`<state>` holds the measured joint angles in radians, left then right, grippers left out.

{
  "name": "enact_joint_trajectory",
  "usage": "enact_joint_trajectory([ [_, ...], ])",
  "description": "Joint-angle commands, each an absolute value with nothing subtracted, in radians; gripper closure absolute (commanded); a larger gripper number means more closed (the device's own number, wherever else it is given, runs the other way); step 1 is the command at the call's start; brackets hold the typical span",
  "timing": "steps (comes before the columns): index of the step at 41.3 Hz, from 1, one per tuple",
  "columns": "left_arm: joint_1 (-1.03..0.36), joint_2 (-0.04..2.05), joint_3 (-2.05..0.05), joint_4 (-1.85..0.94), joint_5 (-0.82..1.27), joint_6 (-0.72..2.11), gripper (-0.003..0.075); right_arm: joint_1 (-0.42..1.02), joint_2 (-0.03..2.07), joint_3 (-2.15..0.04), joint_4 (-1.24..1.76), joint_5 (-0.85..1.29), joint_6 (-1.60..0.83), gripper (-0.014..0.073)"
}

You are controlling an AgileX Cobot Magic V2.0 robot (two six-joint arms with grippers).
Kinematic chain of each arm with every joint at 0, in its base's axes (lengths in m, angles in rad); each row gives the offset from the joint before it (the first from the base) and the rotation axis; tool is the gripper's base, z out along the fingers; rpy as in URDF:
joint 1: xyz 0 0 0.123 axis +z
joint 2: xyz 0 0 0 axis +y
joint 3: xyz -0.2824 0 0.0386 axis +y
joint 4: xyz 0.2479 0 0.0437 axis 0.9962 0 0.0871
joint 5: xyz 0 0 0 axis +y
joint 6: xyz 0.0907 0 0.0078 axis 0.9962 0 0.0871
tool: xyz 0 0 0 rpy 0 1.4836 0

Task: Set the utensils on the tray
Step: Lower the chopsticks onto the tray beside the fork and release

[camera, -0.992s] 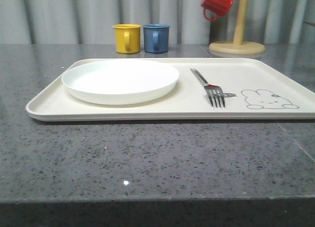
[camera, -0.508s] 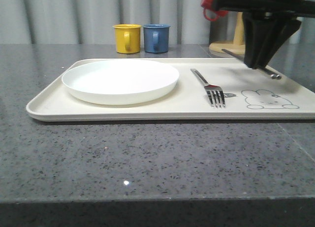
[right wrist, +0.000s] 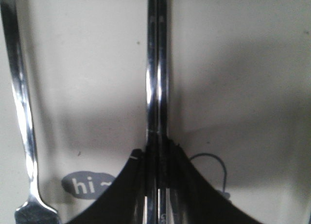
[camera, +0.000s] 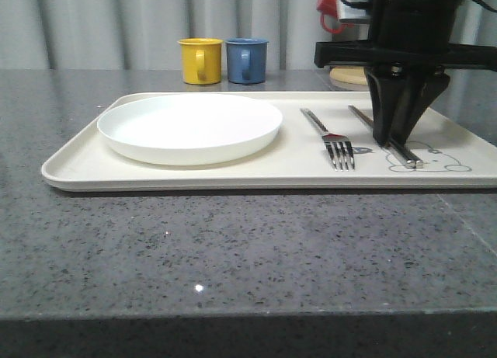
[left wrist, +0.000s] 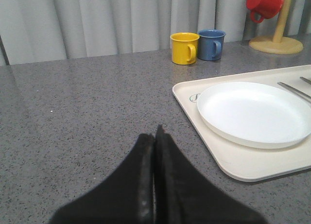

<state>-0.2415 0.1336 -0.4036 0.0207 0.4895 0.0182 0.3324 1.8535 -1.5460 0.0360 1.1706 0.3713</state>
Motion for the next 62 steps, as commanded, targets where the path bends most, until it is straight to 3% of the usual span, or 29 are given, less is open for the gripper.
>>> enact_joint_trajectory([
  [1, -0.239, 0.147, -0.431, 0.02, 0.409, 0.01, 0.0739, 0.331, 1.816, -1.573, 0.028, 1.163, 0.378, 0.0557],
  [11, -0.239, 0.147, -0.431, 0.02, 0.409, 0.01, 0.0739, 0.331, 1.791, -1.573, 0.027, 1.16, 0.372, 0.0337],
  [16, -0.239, 0.147, -0.431, 0.02, 0.409, 0.01, 0.0739, 0.331, 1.751, -1.588, 0.0, 1.158, 0.351, 0.0284],
  [28, -0.239, 0.147, -0.431, 0.02, 0.409, 0.01, 0.0739, 0.249, 1.668, -1.646, -0.123, 1.208, 0.271, 0.0284],
  [47, -0.239, 0.147, -0.431, 0.02, 0.409, 0.01, 0.0739, -0.18, 1.676, -1.651, -0.136, 1.226, 0.076, 0.028],
  [62, -0.239, 0.147, -0.431, 0.02, 0.409, 0.01, 0.0739, -0.232, 1.773, -1.651, -0.134, 1.172, 0.037, 0.0236],
])
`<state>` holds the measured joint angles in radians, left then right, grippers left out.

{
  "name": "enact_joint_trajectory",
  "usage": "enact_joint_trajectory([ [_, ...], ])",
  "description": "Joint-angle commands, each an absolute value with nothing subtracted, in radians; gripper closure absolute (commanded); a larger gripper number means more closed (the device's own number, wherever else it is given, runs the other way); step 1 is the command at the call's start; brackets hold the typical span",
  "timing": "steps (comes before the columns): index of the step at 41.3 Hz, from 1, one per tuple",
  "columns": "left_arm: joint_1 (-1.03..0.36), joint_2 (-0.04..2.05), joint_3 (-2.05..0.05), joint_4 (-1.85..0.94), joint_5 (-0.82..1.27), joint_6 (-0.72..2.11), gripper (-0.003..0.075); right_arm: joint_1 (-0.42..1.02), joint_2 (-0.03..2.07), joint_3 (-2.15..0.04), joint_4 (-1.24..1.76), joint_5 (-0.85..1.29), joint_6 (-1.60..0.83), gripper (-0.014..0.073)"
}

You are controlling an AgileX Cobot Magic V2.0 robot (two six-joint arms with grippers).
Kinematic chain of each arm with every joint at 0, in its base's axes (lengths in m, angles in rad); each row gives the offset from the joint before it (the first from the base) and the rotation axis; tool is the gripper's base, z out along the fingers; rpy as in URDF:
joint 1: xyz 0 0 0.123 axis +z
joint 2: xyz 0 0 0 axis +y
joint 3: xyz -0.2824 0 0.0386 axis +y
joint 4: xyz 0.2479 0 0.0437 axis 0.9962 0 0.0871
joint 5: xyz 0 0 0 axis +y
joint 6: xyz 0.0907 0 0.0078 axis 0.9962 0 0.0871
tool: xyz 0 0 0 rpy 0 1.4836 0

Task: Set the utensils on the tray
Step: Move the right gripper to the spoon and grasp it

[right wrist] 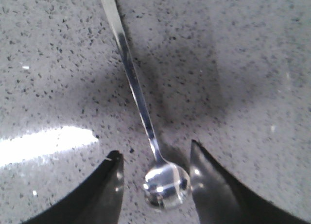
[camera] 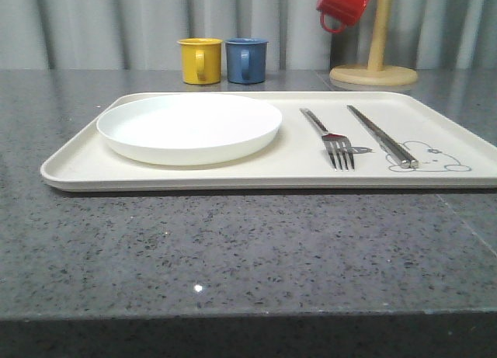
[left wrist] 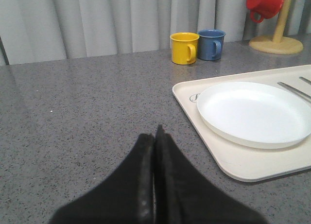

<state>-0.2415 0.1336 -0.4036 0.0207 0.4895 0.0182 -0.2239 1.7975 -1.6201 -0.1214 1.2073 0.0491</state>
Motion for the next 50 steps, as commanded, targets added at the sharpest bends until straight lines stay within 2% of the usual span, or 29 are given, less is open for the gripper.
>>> enact_joint_trajectory([
  [1, -0.239, 0.147, -0.431, 0.02, 0.409, 0.01, 0.0739, -0.232, 1.776, -1.651, -0.134, 1.172, 0.037, 0.0236],
  [32, -0.239, 0.147, -0.431, 0.02, 0.409, 0.01, 0.0739, -0.234, 1.883, -1.651, -0.13, 1.14, 0.037, 0.0242],
  [36, -0.239, 0.147, -0.431, 0.02, 0.409, 0.01, 0.0739, -0.234, 1.883, -1.652, -0.13, 1.147, 0.037, 0.0326],
  [44, -0.239, 0.147, -0.431, 0.02, 0.409, 0.01, 0.0739, -0.234, 1.881, -1.652, -0.13, 1.163, 0.037, 0.0577],
  [47, -0.239, 0.147, -0.431, 0.02, 0.409, 0.01, 0.0739, -0.234, 1.875, -1.652, -0.131, 1.165, 0.037, 0.0615],
  [50, -0.239, 0.147, -0.431, 0.02, 0.409, 0.01, 0.0739, -0.234, 1.862, -1.66, -0.132, 1.171, 0.037, 0.0614],
])
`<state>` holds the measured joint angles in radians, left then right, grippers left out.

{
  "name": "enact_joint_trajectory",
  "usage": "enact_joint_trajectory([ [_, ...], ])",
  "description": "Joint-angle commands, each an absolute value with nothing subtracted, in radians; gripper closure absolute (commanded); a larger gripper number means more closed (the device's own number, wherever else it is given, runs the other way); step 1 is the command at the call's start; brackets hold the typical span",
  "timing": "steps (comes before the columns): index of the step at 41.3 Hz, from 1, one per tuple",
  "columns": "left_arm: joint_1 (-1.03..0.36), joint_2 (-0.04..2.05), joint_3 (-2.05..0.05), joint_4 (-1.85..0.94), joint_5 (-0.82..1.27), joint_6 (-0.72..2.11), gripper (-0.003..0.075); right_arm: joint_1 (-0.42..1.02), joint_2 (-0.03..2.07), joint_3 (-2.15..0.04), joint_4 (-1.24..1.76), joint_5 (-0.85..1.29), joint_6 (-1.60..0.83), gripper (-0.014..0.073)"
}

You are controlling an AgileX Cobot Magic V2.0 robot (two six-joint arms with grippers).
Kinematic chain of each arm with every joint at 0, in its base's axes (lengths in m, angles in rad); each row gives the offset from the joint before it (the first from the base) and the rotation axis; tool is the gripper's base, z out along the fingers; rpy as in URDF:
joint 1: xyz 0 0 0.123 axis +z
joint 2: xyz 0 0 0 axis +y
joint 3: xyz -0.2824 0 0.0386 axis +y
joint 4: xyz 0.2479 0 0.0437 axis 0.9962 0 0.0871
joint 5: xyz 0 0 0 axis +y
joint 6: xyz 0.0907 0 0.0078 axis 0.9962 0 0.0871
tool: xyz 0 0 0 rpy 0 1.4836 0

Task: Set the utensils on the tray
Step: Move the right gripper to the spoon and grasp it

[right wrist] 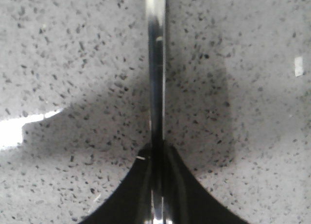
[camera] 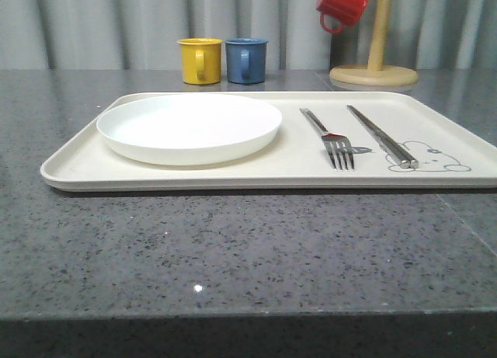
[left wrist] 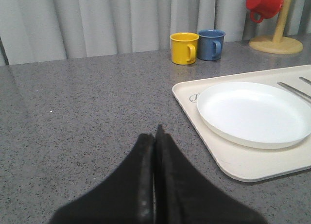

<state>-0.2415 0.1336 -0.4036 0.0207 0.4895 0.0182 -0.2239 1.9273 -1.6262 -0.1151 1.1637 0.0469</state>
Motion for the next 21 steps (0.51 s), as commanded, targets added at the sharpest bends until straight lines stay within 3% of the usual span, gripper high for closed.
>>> enact_joint_trajectory([
  [1, -0.239, 0.147, -0.431, 0.02, 0.409, 0.01, 0.0739, -0.234, 1.856, -1.665, -0.132, 1.174, 0.037, 0.0614],
  [21, -0.239, 0.147, -0.431, 0.02, 0.409, 0.01, 0.0739, -0.136, 1.685, -1.73, -0.053, 1.302, 0.043, 0.0614],
])
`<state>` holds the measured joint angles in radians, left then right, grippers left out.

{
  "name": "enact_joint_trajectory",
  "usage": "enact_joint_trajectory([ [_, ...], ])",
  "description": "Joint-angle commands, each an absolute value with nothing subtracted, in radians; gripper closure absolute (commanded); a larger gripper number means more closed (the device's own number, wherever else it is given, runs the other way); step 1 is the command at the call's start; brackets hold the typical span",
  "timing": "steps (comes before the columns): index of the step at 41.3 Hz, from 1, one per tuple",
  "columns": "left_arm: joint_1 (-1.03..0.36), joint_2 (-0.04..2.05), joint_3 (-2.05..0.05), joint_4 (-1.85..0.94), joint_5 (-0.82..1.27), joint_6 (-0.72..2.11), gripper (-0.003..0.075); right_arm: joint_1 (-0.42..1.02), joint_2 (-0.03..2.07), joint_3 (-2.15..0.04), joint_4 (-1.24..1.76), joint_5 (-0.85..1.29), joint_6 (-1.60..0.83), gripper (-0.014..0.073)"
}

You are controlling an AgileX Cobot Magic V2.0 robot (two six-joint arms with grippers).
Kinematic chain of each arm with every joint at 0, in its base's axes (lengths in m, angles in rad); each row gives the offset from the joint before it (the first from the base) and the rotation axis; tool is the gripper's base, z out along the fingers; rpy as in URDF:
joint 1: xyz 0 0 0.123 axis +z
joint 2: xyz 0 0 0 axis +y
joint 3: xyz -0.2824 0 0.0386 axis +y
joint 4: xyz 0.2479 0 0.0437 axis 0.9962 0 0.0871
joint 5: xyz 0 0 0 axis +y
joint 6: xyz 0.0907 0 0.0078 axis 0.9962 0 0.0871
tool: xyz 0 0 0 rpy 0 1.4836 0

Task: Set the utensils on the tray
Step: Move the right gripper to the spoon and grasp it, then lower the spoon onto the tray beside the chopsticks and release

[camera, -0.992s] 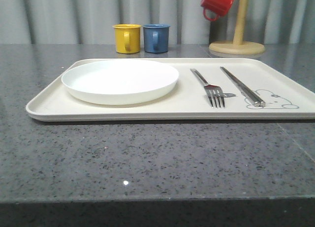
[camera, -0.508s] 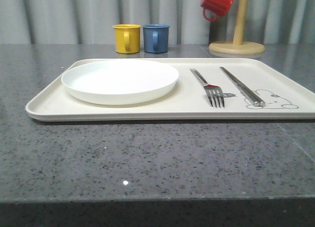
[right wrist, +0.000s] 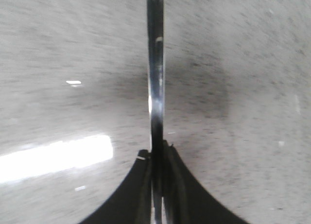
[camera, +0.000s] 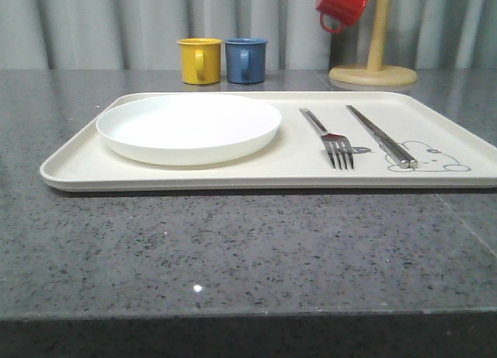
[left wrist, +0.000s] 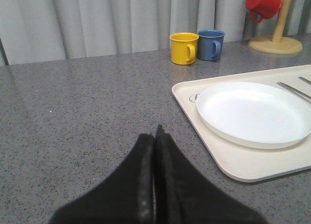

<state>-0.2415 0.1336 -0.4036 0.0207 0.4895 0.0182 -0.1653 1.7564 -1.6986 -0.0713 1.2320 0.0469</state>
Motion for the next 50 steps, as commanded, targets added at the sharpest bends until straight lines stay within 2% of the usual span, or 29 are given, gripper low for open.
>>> enact_joint_trajectory([
  [1, -0.239, 0.147, -0.431, 0.02, 0.409, 0.01, 0.0739, -0.121, 1.682, -1.73, -0.051, 1.306, 0.049, 0.0614],
  [15, -0.239, 0.147, -0.431, 0.02, 0.409, 0.01, 0.0739, 0.103, 1.692, -1.73, -0.026, 1.328, 0.151, 0.0614],
  [24, -0.239, 0.147, -0.431, 0.02, 0.409, 0.01, 0.0739, 0.191, 1.746, -1.727, -0.023, 1.333, 0.224, 0.0614],
  [50, -0.239, 0.147, -0.431, 0.02, 0.409, 0.01, 0.0739, 0.202, 1.822, -1.641, 0.04, 1.311, 0.282, 0.0613],
])
